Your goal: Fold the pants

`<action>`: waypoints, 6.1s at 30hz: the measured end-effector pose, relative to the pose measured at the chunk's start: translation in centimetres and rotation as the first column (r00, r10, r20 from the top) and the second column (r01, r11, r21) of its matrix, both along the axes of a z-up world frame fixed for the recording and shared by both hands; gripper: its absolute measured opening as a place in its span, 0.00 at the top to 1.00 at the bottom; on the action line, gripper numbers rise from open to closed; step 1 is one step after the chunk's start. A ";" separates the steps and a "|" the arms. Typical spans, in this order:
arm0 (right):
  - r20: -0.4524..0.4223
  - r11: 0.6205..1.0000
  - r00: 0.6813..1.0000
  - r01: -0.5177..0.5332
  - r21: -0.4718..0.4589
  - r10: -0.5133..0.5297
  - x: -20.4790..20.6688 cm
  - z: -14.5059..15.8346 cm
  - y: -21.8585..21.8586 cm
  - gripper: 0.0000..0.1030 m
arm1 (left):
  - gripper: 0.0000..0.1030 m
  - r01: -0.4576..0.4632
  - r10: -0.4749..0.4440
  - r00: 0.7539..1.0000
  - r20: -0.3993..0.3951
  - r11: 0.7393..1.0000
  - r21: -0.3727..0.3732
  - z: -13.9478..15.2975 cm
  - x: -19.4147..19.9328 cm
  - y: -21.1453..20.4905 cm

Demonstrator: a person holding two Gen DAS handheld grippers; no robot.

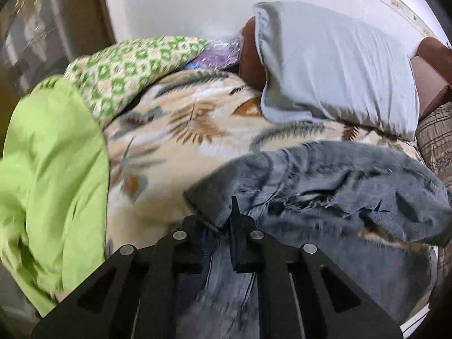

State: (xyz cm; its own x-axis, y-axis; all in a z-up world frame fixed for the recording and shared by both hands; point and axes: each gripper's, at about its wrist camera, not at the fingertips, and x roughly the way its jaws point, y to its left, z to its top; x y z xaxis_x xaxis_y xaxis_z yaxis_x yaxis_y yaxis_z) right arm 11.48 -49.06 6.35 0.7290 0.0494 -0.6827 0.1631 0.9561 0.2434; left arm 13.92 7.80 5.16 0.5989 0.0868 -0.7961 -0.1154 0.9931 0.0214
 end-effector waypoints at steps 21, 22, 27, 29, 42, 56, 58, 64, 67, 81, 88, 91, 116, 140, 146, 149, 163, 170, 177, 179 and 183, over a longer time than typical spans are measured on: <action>-0.101 0.974 0.993 -0.085 -0.210 0.064 -16.8 -5.4 6.3 0.84 | 0.98 -0.153 0.122 0.959 -0.256 0.983 -0.103 -9.5 -10.3 6.3; -0.113 0.976 0.992 -0.079 -0.204 0.057 -17.0 -5.8 6.2 0.81 | 0.98 -0.166 0.129 0.955 -0.265 0.979 -0.121 -9.5 -10.5 6.7; -0.115 0.988 0.993 -0.025 -0.153 0.007 -19.3 -3.3 5.2 0.63 | 0.92 -0.152 0.096 0.964 -0.249 0.965 -0.214 -7.0 -12.5 7.6; -0.104 0.992 0.994 0.006 -0.123 -0.019 -20.7 -1.6 4.6 0.53 | 0.64 -0.137 0.066 0.969 -0.240 0.947 -0.290 -5.7 -13.2 7.3; -0.163 0.714 0.984 0.166 0.680 -0.074 -17.9 -4.9 3.0 0.31 | 0.35 -0.185 -0.054 0.920 -0.389 0.815 -0.550 -9.6 -10.2 1.5; -0.325 0.569 0.908 0.419 0.708 -0.264 -15.2 -11.9 2.2 0.94 | 0.47 -0.273 0.028 0.903 -0.429 0.809 -0.521 -12.6 -8.1 1.1; -0.321 0.576 0.911 0.413 0.705 -0.260 -15.2 -12.3 2.1 0.94 | 0.66 -0.278 0.045 0.904 -0.425 0.817 -0.504 -12.7 -8.0 1.3; -0.221 0.636 0.947 0.321 0.702 -0.234 -14.5 -10.3 1.9 0.97 | 0.86 -0.287 0.052 0.907 -0.419 0.804 -0.521 -12.3 -7.6 1.8; -0.126 0.675 0.968 0.243 0.696 -0.218 -12.9 -7.3 1.2 0.97 | 0.89 -0.268 0.041 0.922 -0.386 0.785 -0.559 -10.5 -7.3 1.9; -0.026 0.833 0.998 0.068 0.549 -0.065 -15.9 -6.2 3.6 0.98 | 1.00 -0.172 0.034 0.958 -0.286 0.863 -0.475 -9.0 -11.0 2.9; -0.135 0.808 0.987 0.151 0.569 -0.089 -17.6 -10.7 3.3 0.93 | 1.00 -0.218 0.022 0.943 -0.332 0.794 -0.567 -10.4 -11.5 4.0; -0.165 0.797 0.982 0.170 0.580 -0.089 -17.5 -10.5 3.8 0.89 | 0.75 -0.188 -0.011 0.948 -0.318 0.789 -0.585 -9.6 -11.2 3.4; -0.188 0.634 0.982 0.124 0.763 0.035 -11.9 -13.5 14.0 0.94 | 0.97 -0.281 0.045 0.922 -0.384 0.759 -0.588 -11.5 -8.4 1.4; -0.209 0.727 0.978 0.145 0.671 -0.002 -19.0 -10.9 7.3 0.72 | 0.91 -0.198 -0.002 0.941 -0.337 0.807 -0.557 -10.6 -13.0 3.3; -0.237 0.682 0.925 0.378 0.625 -0.296 -22.6 -11.5 -1.9 0.61 | 0.82 -0.238 -0.003 0.923 -0.386 0.781 -0.577 -12.3 -12.0 2.9; -0.264 0.664 0.910 0.413 0.624 -0.318 -21.9 -12.7 -2.8 0.61 | 0.82 -0.243 0.003 0.920 -0.392 0.790 -0.563 -12.2 -11.7 2.5; -0.212 0.843 0.939 0.339 0.418 -0.272 -20.1 -12.0 -3.2 0.94 | 0.82 -0.245 0.007 0.909 -0.418 0.819 -0.519 -12.9 -11.7 1.8; -0.200 0.875 0.933 0.352 0.333 -0.299 -20.0 -9.3 -2.3 0.81 | 0.83 -0.184 -0.072 0.909 -0.411 0.816 -0.549 -11.6 -12.6 2.4; -0.019 0.961 0.993 0.117 0.249 -0.116 -14.8 -1.4 3.3 0.74 | 0.71 -0.045 -0.081 0.975 -0.204 0.836 -0.546 -4.9 -11.6 7.3; -0.006 0.960 0.999 -0.046 0.277 0.049 -10.7 -1.1 7.3 0.66 | 0.35 -0.060 -0.057 0.977 -0.204 0.850 -0.523 -5.0 -9.2 8.6; -0.038 0.873 0.939 -0.302 0.383 0.342 -1.2 -3.3 16.8 0.65 | 0.34 -0.116 -0.053 0.953 -0.298 0.846 -0.521 -8.1 -3.4 10.3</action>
